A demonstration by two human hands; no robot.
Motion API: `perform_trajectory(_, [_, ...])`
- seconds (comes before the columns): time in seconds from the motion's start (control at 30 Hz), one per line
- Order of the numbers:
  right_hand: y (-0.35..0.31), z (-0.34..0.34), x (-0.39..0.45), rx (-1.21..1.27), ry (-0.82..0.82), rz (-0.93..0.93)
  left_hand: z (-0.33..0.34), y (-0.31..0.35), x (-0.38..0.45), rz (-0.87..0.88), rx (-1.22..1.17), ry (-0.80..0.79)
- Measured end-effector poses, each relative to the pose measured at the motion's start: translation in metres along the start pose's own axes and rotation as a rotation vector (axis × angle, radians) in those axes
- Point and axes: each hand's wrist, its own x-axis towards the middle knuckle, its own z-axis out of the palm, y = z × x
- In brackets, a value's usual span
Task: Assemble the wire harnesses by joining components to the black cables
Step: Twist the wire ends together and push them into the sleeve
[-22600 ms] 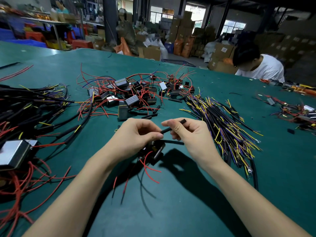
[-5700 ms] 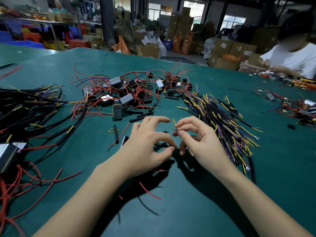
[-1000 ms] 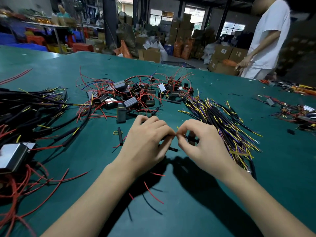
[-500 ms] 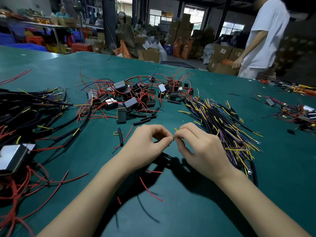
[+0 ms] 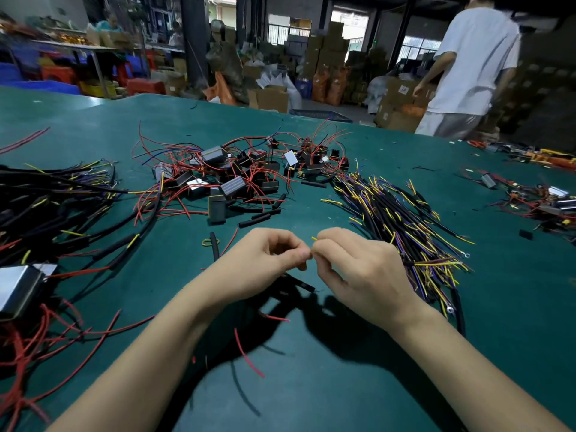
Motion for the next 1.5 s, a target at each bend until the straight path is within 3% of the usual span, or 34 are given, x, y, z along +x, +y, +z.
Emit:
perform_trajectory(0.13, [0.001, 0.001, 0.000, 0.422, -0.083, 0.364, -0.003, -0.002, 0.000, -0.003, -0.003, 0.093])
perform_trajectory(0.3, [0.004, 0.000, -0.002, 0.605, -0.090, 0.589, -0.008, -0.003, -0.004, 0.068, 0.237, 0.142])
perform_trajectory(0.53, [0.009, 0.004, -0.006, 0.735, -0.141, 0.665, -0.007, -0.008, -0.003, 0.076, 0.361, 0.130])
perform_trajectory(0.77, [0.013, 0.005, -0.007, 0.915, -0.077, 0.803, -0.008, -0.007, -0.003, 0.100, 0.359, 0.186])
perform_trajectory(0.93, [0.015, 0.007, -0.007, 0.964, -0.035, 0.869, -0.017, 0.005, -0.008, 0.106, 0.364, 0.140])
perform_trajectory(1.1, [0.016, 0.009, -0.009, 0.916, -0.069, 0.885, -0.026, 0.017, -0.016, -0.027, 0.405, -0.061])
perform_trajectory(1.17, [0.016, 0.010, -0.009, 0.903, -0.058, 0.893, -0.026, 0.016, -0.016, -0.033, 0.442, -0.034])
perform_trajectory(1.4, [0.015, 0.008, -0.009, 0.895, -0.041, 0.901, -0.021, 0.015, -0.015, 0.094, 0.511, 0.113])
perform_trajectory(1.5, [0.013, 0.007, -0.007, 0.901, -0.036, 0.899, 0.001, 0.015, -0.011, 0.180, 0.586, 0.021])
